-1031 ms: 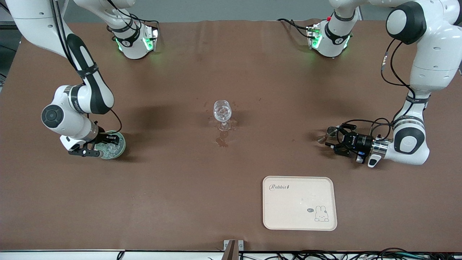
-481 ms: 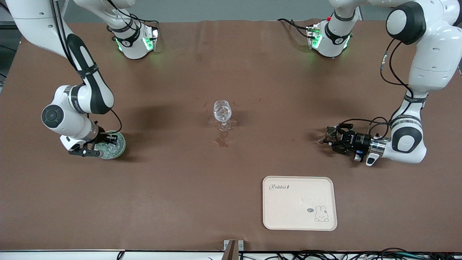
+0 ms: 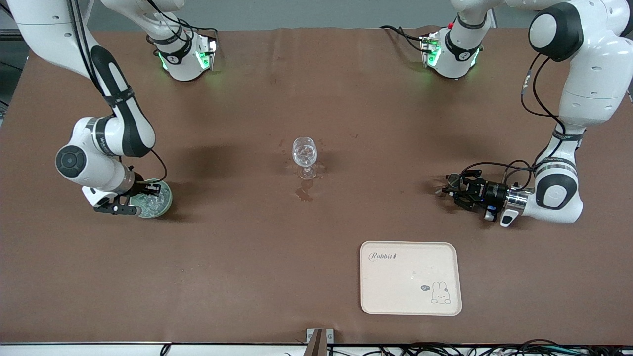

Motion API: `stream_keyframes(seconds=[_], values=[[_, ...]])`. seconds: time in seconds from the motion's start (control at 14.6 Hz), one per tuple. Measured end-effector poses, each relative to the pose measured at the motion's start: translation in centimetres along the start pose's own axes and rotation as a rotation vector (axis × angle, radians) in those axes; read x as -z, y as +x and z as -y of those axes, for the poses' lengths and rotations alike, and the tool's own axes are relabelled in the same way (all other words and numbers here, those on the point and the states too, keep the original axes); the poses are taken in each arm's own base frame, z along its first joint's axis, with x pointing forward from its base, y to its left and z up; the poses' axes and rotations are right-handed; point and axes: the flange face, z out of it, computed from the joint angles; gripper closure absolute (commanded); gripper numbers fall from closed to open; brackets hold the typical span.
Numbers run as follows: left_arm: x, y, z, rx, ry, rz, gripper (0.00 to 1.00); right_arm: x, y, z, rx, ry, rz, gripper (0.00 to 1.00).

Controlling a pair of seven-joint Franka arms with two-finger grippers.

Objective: Pour wine and add ice with both arms
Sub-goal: 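Lift the ice cube with the right gripper while the left gripper lifts the jigger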

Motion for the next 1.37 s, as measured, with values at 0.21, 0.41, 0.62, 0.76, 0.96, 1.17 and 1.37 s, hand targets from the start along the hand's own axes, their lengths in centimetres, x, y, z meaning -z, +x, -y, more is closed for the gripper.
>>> stream_keyframes(seconds=[0.21,0.41,0.62,0.76,0.96,1.17,1.37], values=[[-0.2,-0.1,-0.1,-0.001,0.003,-0.001,0.68,3.3,1.2,0.3,0.002,-0.002,0.036,1.00],[-0.2,-0.1,-0.1,-0.002,0.003,-0.001,0.80,10.8,2.3,0.3,-0.018,0.002,-0.002,1.00],[-0.3,0.0,-0.1,-0.015,0.003,-0.001,0.89,20.8,1.4,-0.1,-0.027,0.006,-0.031,1.00],[-0.6,-0.1,-0.3,-0.021,0.008,0.000,0.92,28.1,0.1,-0.5,-0.032,0.008,-0.040,1.00],[-1.7,-0.7,-0.9,-0.034,0.025,0.008,0.94,36.2,-2.1,-1.5,-0.045,0.009,-0.046,1.00],[-3.2,-1.7,-1.9,-0.057,0.040,0.029,0.96,40.7,-4.0,-2.7,-0.037,0.010,-0.052,1.00],[-4.7,-3.2,-3.1,-0.052,0.057,0.051,0.99,41.6,-4.6,-3.7,-0.050,0.012,-0.061,1.00]])
